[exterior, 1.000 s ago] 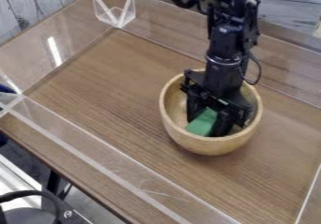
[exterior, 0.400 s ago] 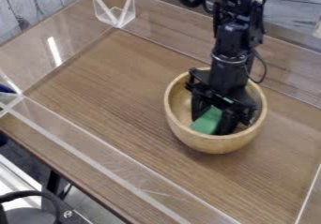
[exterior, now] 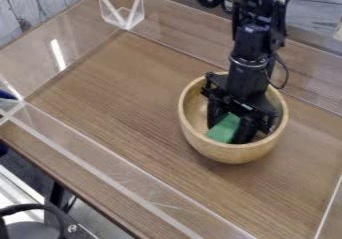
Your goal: Remove the green block from inside the brown bowl and put it on the table
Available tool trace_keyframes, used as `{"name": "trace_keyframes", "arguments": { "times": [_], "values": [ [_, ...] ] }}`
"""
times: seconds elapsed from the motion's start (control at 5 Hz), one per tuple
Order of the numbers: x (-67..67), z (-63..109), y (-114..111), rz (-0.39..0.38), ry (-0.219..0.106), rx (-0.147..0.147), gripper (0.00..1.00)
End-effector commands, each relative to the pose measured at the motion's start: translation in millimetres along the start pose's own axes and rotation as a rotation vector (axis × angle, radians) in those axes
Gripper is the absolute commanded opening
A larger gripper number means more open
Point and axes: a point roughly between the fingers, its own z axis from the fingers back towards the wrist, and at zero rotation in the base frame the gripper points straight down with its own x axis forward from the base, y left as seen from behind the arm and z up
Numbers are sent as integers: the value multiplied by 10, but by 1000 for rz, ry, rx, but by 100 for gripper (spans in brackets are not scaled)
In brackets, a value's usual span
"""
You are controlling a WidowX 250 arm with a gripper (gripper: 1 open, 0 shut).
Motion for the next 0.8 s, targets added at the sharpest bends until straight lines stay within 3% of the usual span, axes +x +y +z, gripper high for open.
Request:
{"name": "trace_keyframes", "arguments": {
  "times": [0.0, 0.6],
  "values": [
    [-2, -104, -159, -63, 37, -16, 0],
    [-2, -115, -214, -85, 57, -21, 0]
  ]
}}
